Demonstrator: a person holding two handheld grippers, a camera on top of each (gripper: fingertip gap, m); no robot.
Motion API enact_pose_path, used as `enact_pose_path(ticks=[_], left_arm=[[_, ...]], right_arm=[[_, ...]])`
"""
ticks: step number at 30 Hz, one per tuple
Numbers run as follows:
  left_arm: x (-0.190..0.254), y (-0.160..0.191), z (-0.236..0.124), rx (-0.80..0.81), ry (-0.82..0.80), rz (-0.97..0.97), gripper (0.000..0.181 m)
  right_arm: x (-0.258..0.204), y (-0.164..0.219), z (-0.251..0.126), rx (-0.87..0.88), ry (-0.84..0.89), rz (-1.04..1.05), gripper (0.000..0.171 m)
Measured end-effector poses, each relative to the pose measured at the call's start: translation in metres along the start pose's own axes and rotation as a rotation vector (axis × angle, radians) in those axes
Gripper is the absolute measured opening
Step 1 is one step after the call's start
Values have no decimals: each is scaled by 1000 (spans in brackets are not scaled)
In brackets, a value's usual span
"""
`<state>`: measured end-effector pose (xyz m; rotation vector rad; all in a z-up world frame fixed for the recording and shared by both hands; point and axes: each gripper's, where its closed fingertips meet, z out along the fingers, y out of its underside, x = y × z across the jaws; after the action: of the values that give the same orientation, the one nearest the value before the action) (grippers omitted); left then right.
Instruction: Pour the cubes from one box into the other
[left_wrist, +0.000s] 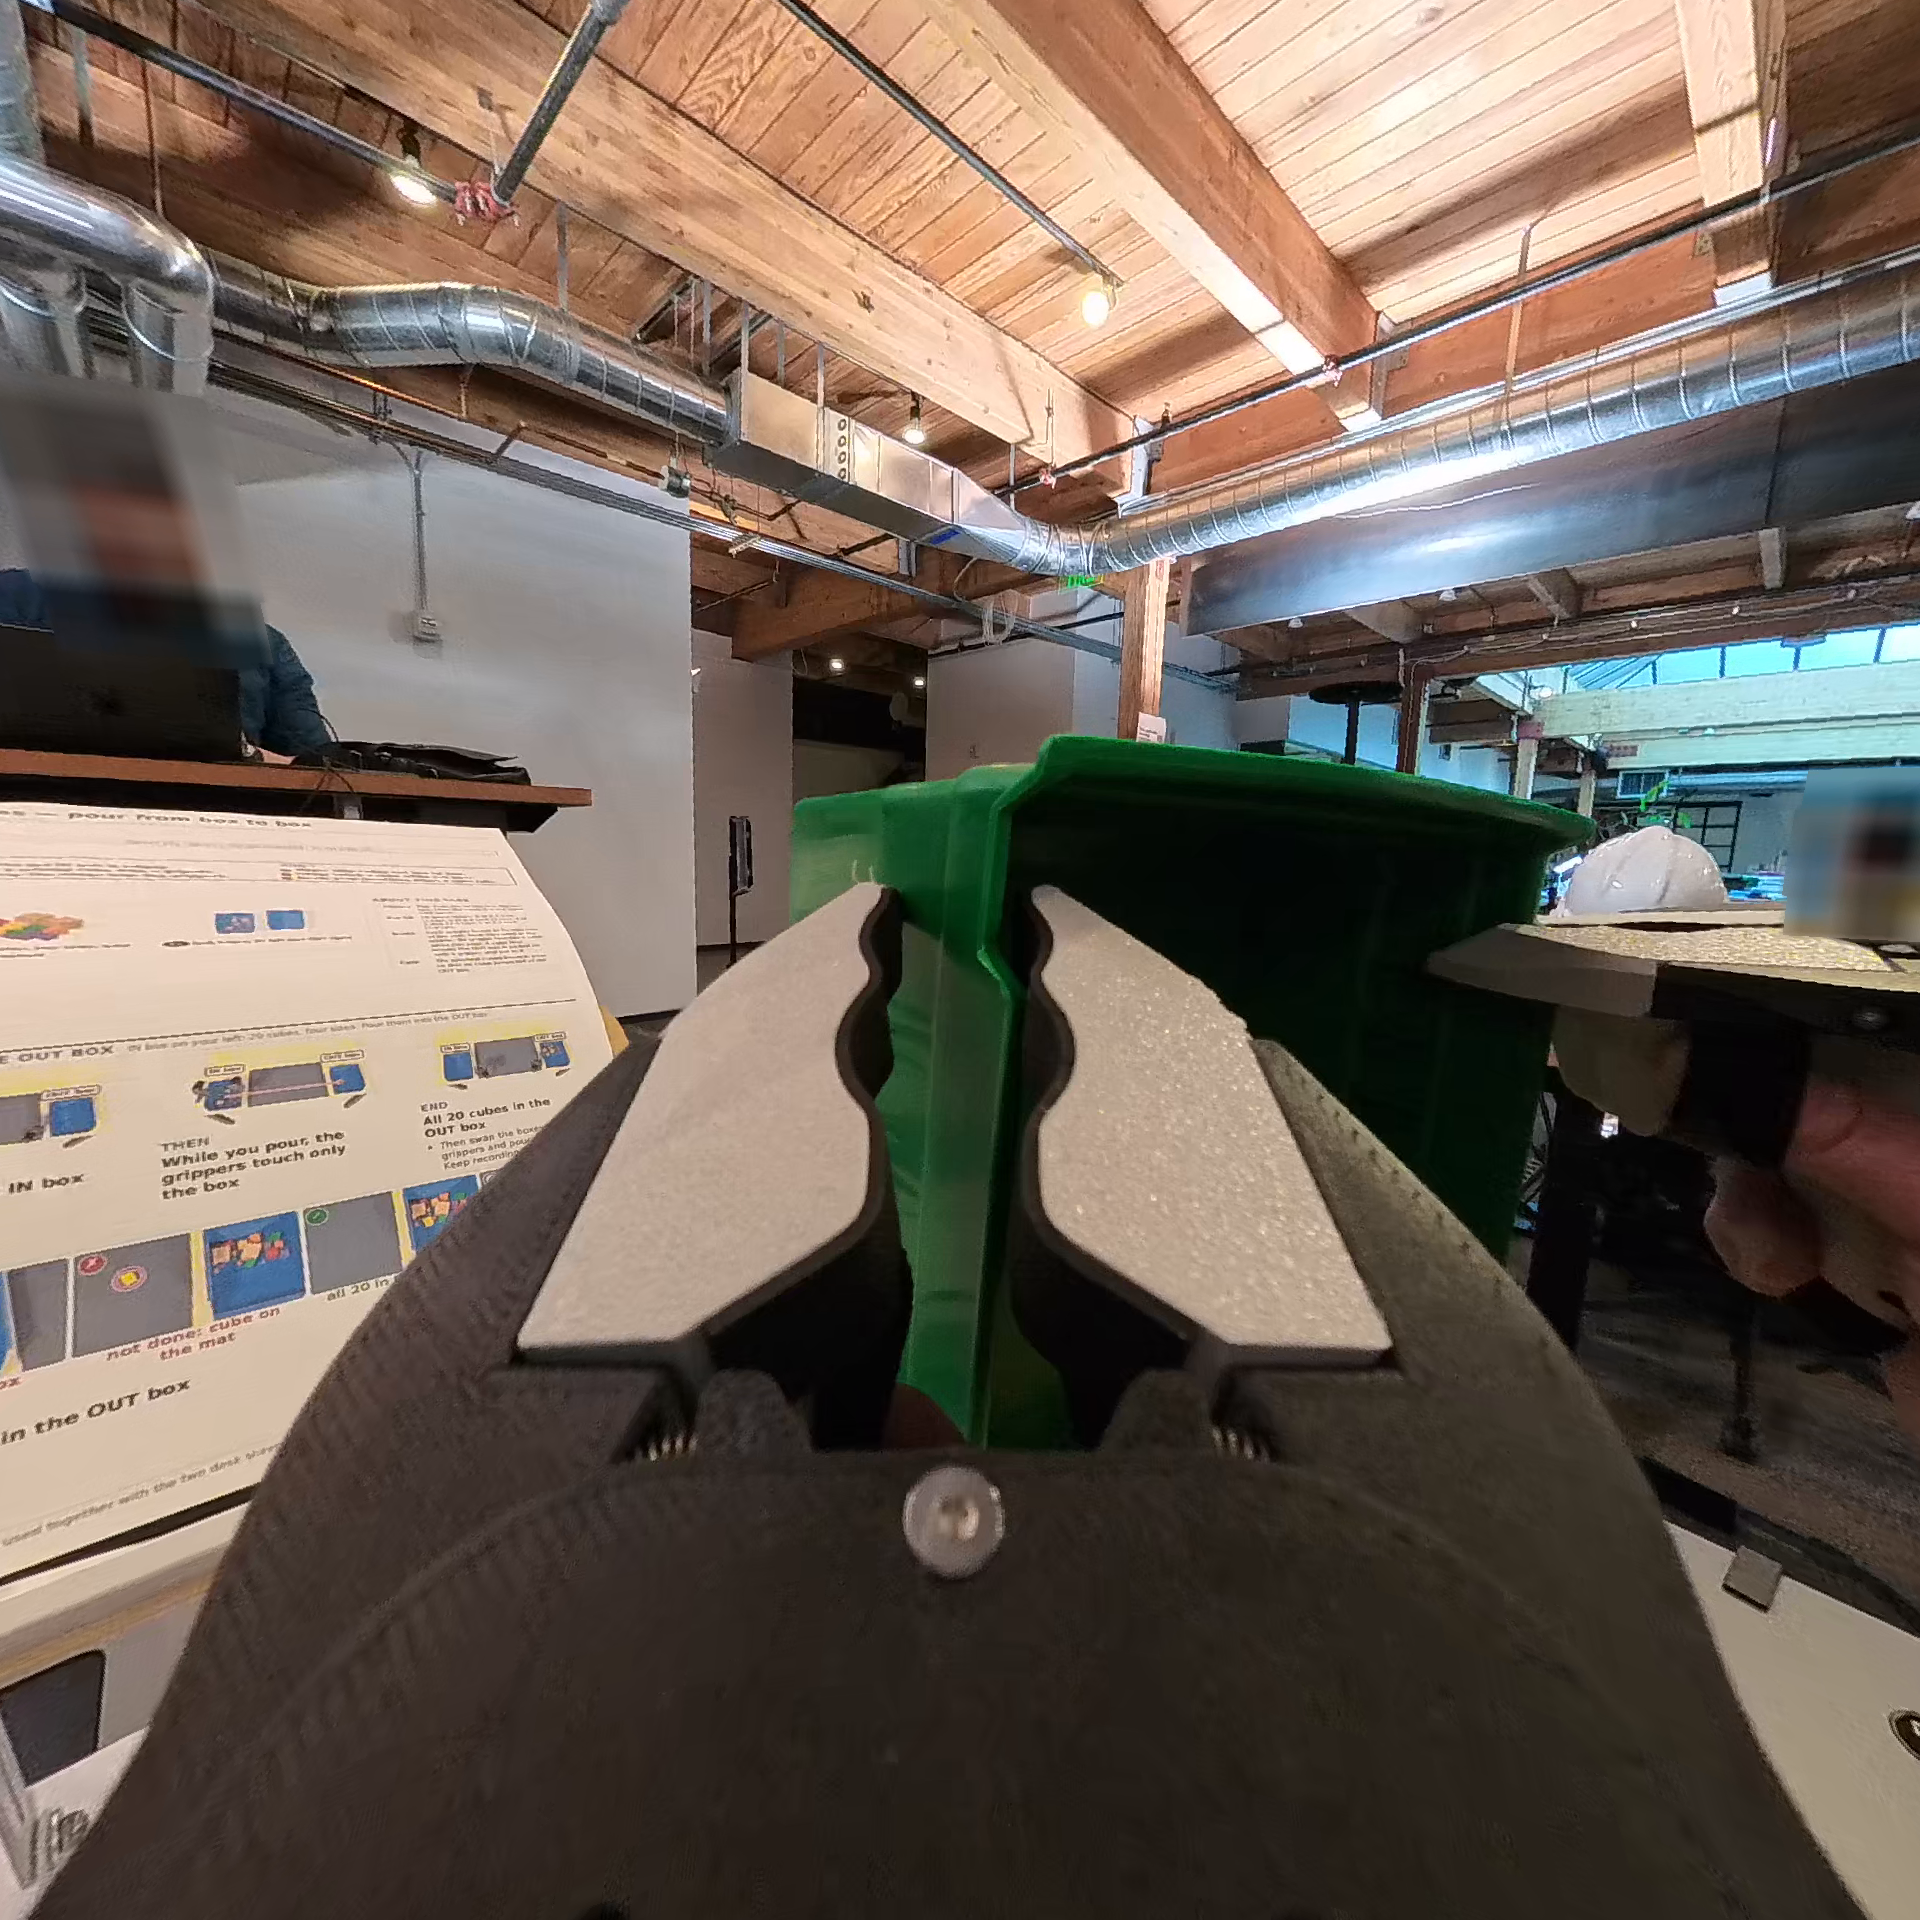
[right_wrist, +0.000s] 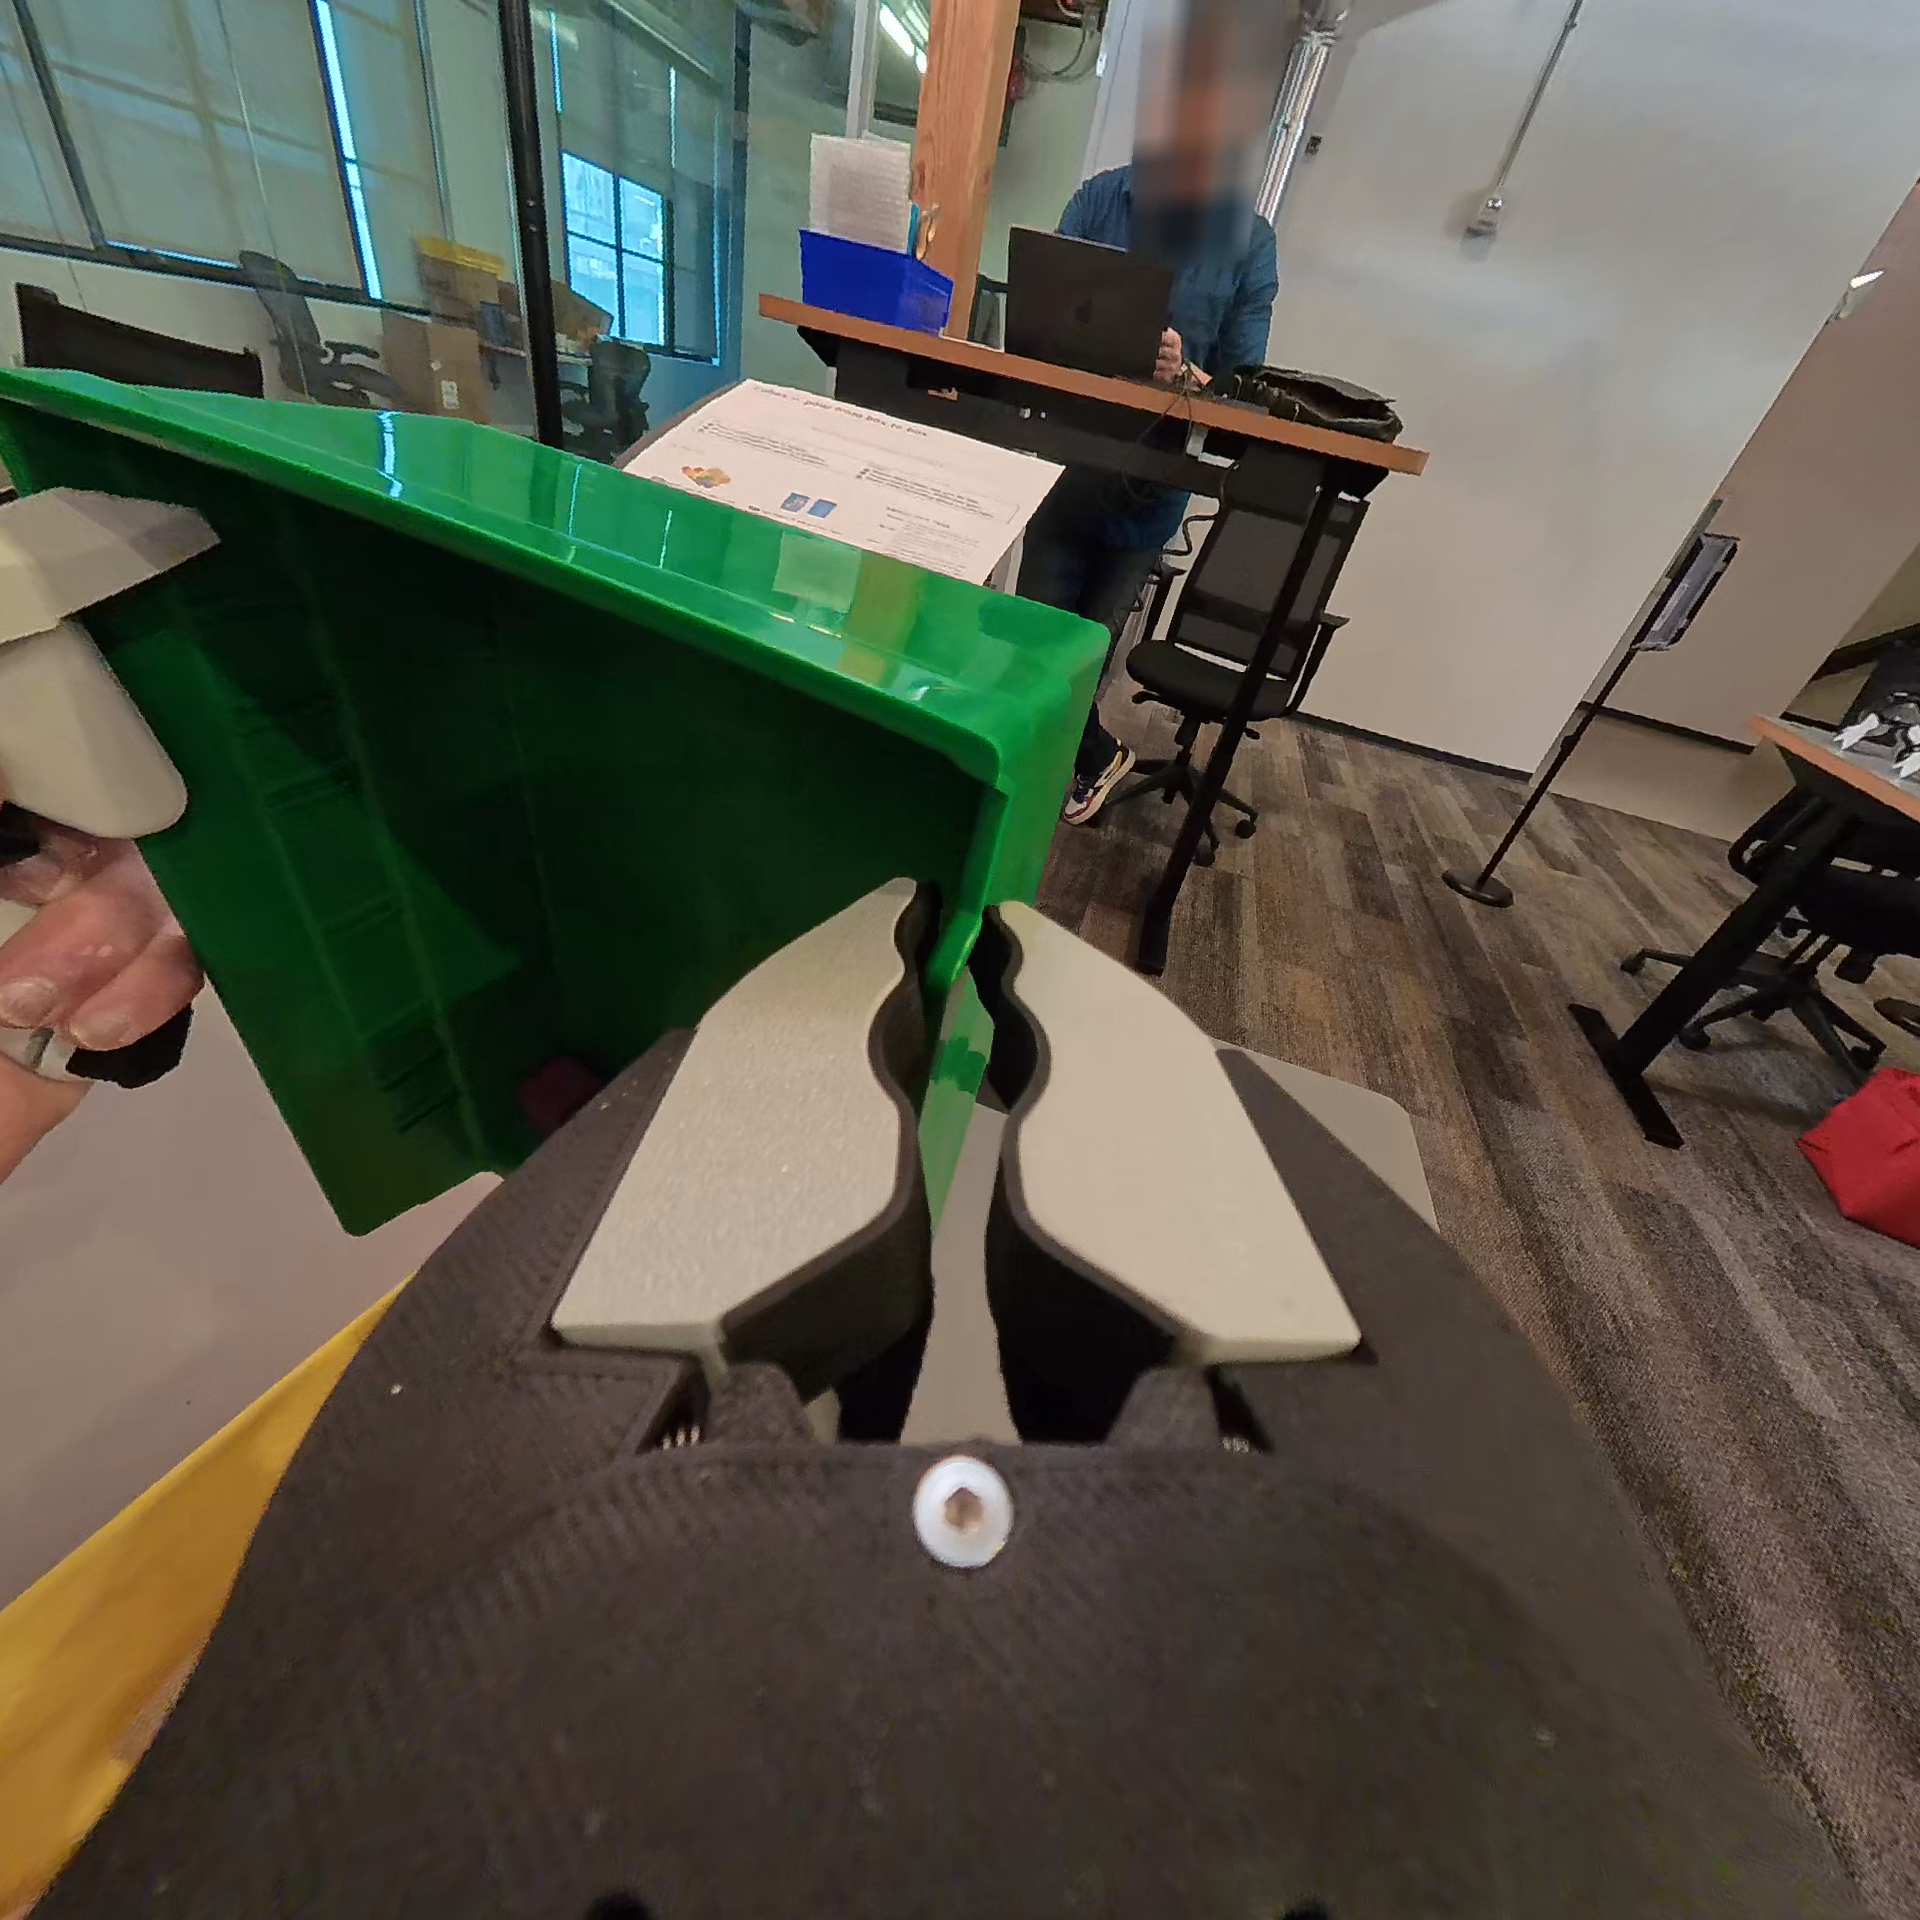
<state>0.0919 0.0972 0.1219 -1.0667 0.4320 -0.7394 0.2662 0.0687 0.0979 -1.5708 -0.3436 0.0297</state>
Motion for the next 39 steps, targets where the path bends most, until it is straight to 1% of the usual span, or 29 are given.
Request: enact_pose_path(ticks=[4, 6, 9, 11, 19, 23, 25, 28, 30, 33, 35, 37, 39], left_arm=[[3, -6, -5, 22, 5, 18, 20], [3, -5, -4, 15, 10, -5, 20], [5, -6, -6, 24, 15, -9, 20], [5, -4, -6, 14, 9, -12, 20], [8, -15, -11, 44, 18, -1, 20], [8, -16, -12, 48, 23, -9, 20], [7, -12, -10, 32, 18, -20, 20], [8, -14, -13, 46, 26, -24, 20], [7, -11, -11, 28, 17, -31, 20], [8, -14, -13, 37, 22, -29, 19], [7, -12, -11, 27, 13, -34, 20], [7, -15, -13, 38, 19, -39, 19], [7, -14, -13, 33, 13, -33, 19]], right_arm=[[-3, -4, -5, 22, -1, -9, 1], [-2, -2, -5, 21, 0, -1, 1], [-3, -8, -11, 51, 8, -7, 1], [-3, -6, -9, 34, 9, -14, 1], [-7, -14, -16, 59, 15, -35, 1], [-8, -15, -18, 66, 16, -39, 1], [-8, -10, -15, 43, 13, -30, 2], [-10, -15, -21, 61, 28, -59, 2], [-9, -11, -18, 44, 15, -35, 1], [-10, -17, -21, 62, 29, -61, 2], [-10, -16, -20, 54, 14, -37, 2], [-11, -21, -22, 77, 30, -70, 2], [-10, -19, -20, 67, 17, -50, 2]])
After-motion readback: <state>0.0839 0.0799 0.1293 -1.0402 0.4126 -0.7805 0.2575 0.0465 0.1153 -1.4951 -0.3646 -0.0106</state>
